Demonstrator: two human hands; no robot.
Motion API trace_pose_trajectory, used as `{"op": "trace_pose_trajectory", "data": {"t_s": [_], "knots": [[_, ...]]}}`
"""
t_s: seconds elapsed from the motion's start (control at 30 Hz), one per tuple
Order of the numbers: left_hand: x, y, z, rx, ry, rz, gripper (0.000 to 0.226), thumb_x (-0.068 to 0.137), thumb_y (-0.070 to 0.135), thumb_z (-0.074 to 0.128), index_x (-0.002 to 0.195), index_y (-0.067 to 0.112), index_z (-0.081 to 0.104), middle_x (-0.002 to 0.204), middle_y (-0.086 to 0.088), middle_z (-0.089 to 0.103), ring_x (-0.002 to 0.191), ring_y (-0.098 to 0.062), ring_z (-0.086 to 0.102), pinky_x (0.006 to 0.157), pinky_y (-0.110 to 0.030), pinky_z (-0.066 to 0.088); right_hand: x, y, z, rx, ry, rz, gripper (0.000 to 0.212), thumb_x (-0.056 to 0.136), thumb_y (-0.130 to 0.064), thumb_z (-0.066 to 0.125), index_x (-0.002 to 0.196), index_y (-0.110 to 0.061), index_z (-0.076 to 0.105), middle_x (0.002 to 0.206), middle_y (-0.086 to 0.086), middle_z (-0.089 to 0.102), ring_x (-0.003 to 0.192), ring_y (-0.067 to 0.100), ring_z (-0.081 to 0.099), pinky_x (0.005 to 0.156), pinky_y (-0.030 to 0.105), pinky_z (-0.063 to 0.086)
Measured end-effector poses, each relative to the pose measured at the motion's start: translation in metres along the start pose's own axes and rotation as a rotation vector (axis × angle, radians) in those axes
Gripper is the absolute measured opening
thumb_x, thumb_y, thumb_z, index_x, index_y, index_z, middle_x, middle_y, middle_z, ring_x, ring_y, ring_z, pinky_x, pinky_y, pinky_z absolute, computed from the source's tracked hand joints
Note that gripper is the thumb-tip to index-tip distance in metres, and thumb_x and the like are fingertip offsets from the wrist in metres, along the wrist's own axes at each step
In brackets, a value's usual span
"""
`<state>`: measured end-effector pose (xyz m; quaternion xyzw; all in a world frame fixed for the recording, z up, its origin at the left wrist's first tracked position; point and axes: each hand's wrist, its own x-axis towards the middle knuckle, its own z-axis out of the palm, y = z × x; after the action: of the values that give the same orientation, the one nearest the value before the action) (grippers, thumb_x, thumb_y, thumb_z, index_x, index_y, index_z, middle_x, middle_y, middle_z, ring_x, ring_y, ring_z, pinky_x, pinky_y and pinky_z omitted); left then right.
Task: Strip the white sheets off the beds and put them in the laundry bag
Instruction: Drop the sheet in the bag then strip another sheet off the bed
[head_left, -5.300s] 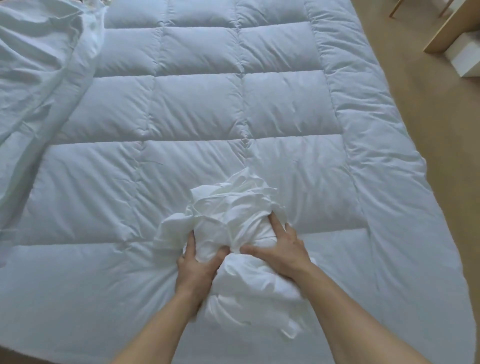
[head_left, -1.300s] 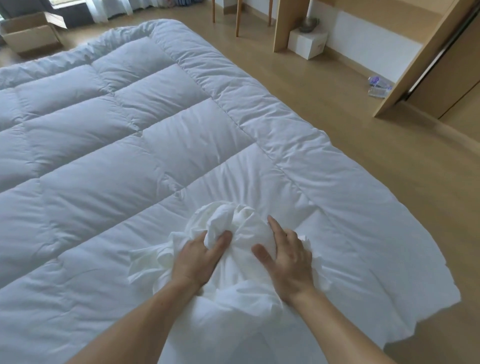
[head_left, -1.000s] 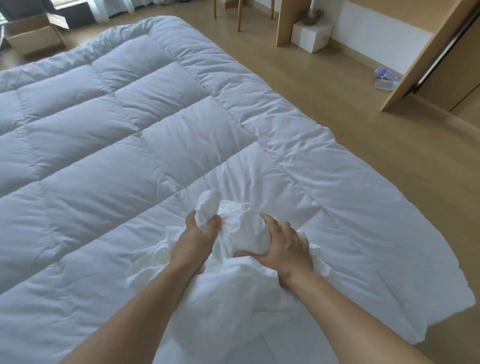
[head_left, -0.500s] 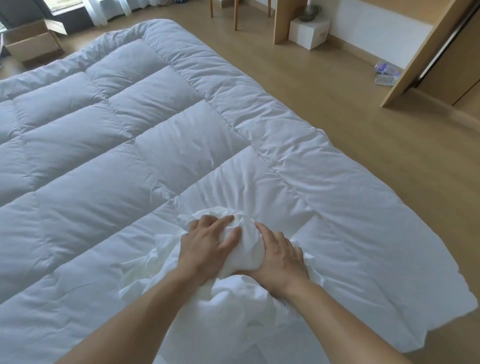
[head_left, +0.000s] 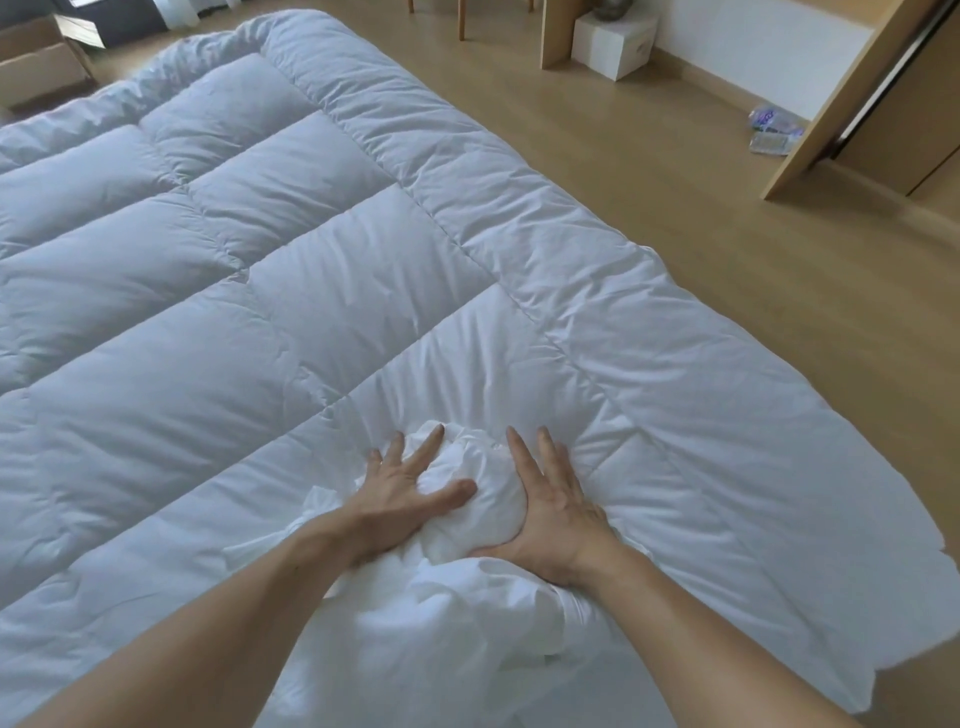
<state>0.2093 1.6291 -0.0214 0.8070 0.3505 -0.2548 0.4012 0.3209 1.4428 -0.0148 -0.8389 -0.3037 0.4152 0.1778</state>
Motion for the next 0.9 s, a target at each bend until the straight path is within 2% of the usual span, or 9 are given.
{"op": "trace_pose_trajectory", "data": {"t_s": [0.13,0.2,0.27,0.4,0.47,0.57,0.7,0.83,0.9], "knots": [[-0.012,-0.009,0.000,0.002,-0.032,0.110,0.138,0.032,0.103,0.050,0.152,0.054,0.003,0.161,0.005,0.022,0.147,-0.016,0.023,0.118,-0.035,0.021,-0.001,0.004,0.004,-0.016,-0.027,-0.013,0.144,0.039,-0.087,0.072,0.142,-0.059,-0.025,0.164,-0.015,0.008,0.149,0.015,0.023,0.117,0.045,0.029],[-0.017,-0.013,0.000,-0.010,-0.054,0.134,0.142,0.032,0.098,0.058,0.153,0.051,0.000,0.157,0.007,0.028,0.143,-0.012,0.029,0.114,-0.029,0.026,-0.001,0.005,0.006,-0.034,-0.040,-0.027,0.145,0.037,-0.087,0.073,0.144,-0.058,-0.022,0.156,-0.014,0.029,0.143,0.014,0.033,0.115,0.043,0.032],[-0.017,-0.015,0.001,-0.030,-0.053,0.145,0.141,0.036,0.091,0.069,0.153,0.051,0.001,0.156,0.011,0.031,0.142,-0.010,0.033,0.114,-0.030,0.029,-0.001,0.005,0.007,-0.037,-0.034,-0.032,0.141,0.037,-0.087,0.073,0.145,-0.059,-0.014,0.146,-0.012,0.041,0.138,0.015,0.039,0.113,0.041,0.034],[-0.018,-0.018,0.007,-0.028,0.016,0.175,0.128,0.044,0.076,0.076,0.152,0.053,0.010,0.148,0.019,0.042,0.134,-0.008,0.043,0.111,-0.035,0.037,-0.003,0.007,0.010,-0.024,0.002,-0.066,0.133,0.037,-0.085,0.073,0.145,-0.060,-0.002,0.143,-0.015,0.041,0.136,0.013,0.040,0.114,0.040,0.033],[-0.019,-0.021,0.010,-0.046,0.034,0.187,0.127,0.044,0.076,0.077,0.150,0.056,0.010,0.147,0.018,0.043,0.132,-0.010,0.046,0.110,-0.037,0.039,-0.006,0.007,0.012,-0.021,0.005,-0.077,0.136,0.038,-0.083,0.075,0.144,-0.061,-0.007,0.143,-0.015,0.037,0.137,0.013,0.037,0.115,0.041,0.031],[-0.023,-0.024,0.011,-0.059,-0.029,0.197,0.133,0.044,0.074,0.080,0.148,0.060,-0.002,0.150,0.015,0.033,0.136,-0.012,0.039,0.112,-0.038,0.037,-0.013,0.004,0.012,-0.021,-0.012,-0.083,0.145,0.039,-0.079,0.079,0.146,-0.059,-0.018,0.151,-0.018,0.027,0.142,0.012,0.030,0.117,0.043,0.028],[-0.037,-0.028,0.015,-0.034,-0.041,0.205,0.136,0.043,0.071,0.083,0.145,0.064,-0.006,0.149,0.014,0.036,0.135,-0.014,0.042,0.110,-0.039,0.040,-0.034,-0.003,0.017,-0.022,0.024,-0.055,0.151,0.033,-0.083,0.077,0.145,-0.058,-0.020,0.148,-0.016,0.035,0.139,0.013,0.036,0.116,0.041,0.030],[-0.074,-0.024,0.029,0.066,0.009,0.216,0.130,0.045,0.070,0.078,0.144,0.064,-0.006,0.132,0.015,0.046,0.120,-0.012,0.052,0.098,-0.029,0.045,-0.077,-0.008,0.033,0.025,0.085,0.006,0.160,0.032,-0.078,0.081,0.150,-0.045,-0.021,0.149,-0.013,0.037,0.138,0.013,0.038,0.114,0.037,0.031],[-0.097,-0.018,0.037,0.111,0.022,0.240,0.129,0.047,0.070,0.076,0.144,0.063,-0.007,0.124,0.015,0.047,0.114,-0.010,0.053,0.090,-0.024,0.042,-0.104,-0.010,0.037,0.055,0.095,0.061,0.159,0.033,-0.072,0.083,0.155,-0.038,-0.012,0.148,-0.013,0.038,0.138,0.014,0.037,0.114,0.035,0.031]]}}
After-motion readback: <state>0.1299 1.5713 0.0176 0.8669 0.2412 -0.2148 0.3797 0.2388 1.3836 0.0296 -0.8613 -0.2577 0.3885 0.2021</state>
